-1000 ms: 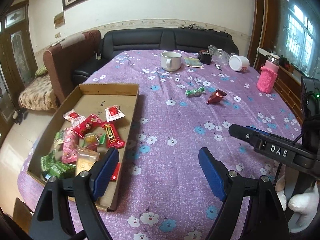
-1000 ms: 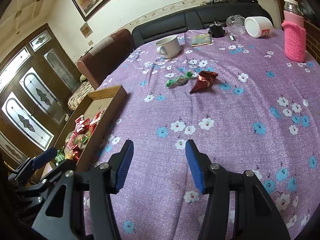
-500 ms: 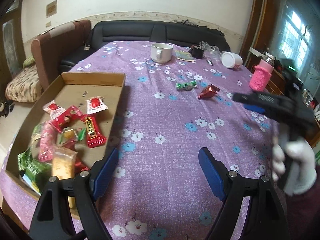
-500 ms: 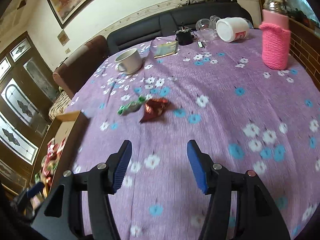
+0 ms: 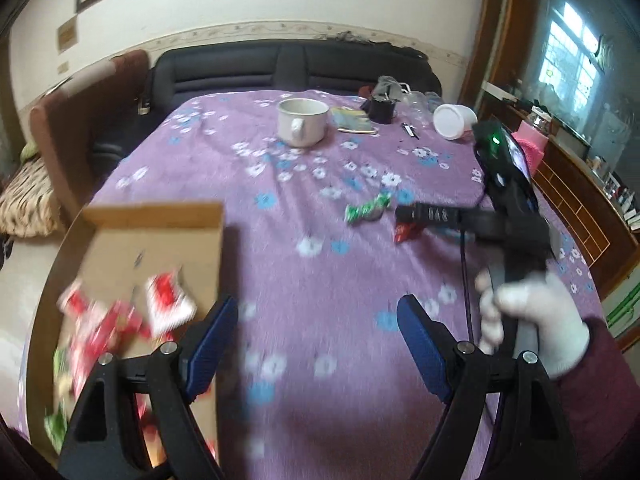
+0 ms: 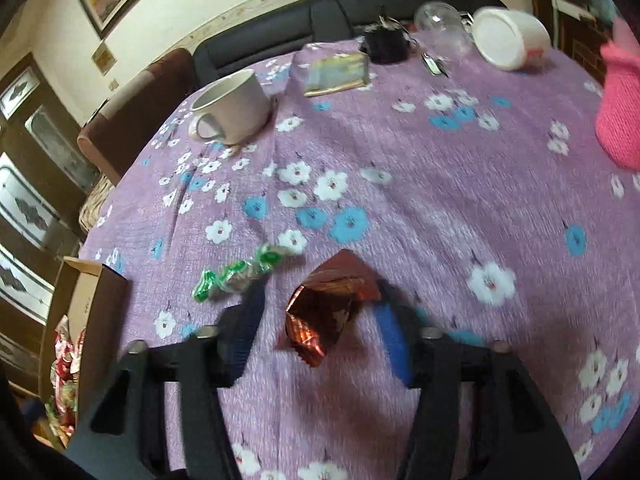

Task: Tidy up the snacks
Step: 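Grasp the brown packet with the right tool while the left grasps the green candy, then carry the green candy and brown packet into the tray and release both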

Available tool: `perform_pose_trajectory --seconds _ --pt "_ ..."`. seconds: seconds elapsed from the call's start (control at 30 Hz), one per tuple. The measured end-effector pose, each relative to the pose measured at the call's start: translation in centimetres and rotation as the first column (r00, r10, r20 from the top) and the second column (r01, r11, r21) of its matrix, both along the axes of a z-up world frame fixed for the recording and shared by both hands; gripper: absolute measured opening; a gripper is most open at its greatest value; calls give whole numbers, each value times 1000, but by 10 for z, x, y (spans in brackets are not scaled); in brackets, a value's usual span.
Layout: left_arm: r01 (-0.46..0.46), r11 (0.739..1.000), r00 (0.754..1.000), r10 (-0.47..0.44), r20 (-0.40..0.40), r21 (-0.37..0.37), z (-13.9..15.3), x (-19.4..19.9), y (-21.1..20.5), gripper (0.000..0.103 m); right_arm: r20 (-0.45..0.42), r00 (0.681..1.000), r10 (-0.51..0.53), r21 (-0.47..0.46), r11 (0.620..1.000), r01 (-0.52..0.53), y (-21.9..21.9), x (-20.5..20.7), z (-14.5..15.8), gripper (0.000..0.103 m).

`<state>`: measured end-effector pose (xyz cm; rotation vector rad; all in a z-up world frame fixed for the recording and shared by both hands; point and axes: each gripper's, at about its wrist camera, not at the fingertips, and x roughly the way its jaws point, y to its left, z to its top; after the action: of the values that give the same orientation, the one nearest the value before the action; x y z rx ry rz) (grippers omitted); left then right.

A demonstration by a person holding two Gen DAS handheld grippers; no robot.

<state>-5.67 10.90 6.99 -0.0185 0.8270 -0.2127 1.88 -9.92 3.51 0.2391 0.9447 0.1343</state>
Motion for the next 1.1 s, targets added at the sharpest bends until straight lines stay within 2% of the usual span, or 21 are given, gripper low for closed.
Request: perform_pose_trajectory --seconds 0.17,0.37,0.47,0.6,0.63,0.7,0.77,0.8,0.83,1.0,1.1 --pt "88 996 994 -88 -56 -11 -23 57 -23 82 14 1000 18 32 999 -19 -9 -16 2 36" --pt "136 990 986 -134 -95 19 -47 111 -56 80 38 999 -7 147 989 1 -50 -59 12 36" --pt "151 986 985 -145 -92 65 -54 129 -74 80 38 998 -47 219 975 38 -70 -65 8 36" --pt "175 974 980 -159 -116 146 -67 142 -94 80 10 999 -49 276 960 44 -79 -58 0 36" --pt "183 971 978 -164 -128 156 -72 145 -97 81 3 999 -46 279 959 44 -79 -58 -1 36" --pt "183 976 979 -169 -114 122 -73 147 -97 80 -8 999 -43 289 956 44 -78 -55 -4 36" --pt "185 977 980 -175 -98 102 -70 144 -95 56 -12 999 -43 285 958 45 -77 -55 -5 36" --pt "195 976 978 -185 -94 99 -67 141 -93 33 -10 999 -47 280 959 48 -77 -54 -5 36" --pt "220 971 972 -211 -98 90 -66 139 -93 19 -9 999 -49 279 959 49 -78 -54 -5 36" --pt "216 974 972 -208 -108 68 -64 120 -78 19 -8 999 -48 276 960 48 -79 -54 -6 36" --pt "196 981 976 -193 -99 15 -59 105 -65 19 -10 999 -38 275 961 39 -76 -55 -7 36"
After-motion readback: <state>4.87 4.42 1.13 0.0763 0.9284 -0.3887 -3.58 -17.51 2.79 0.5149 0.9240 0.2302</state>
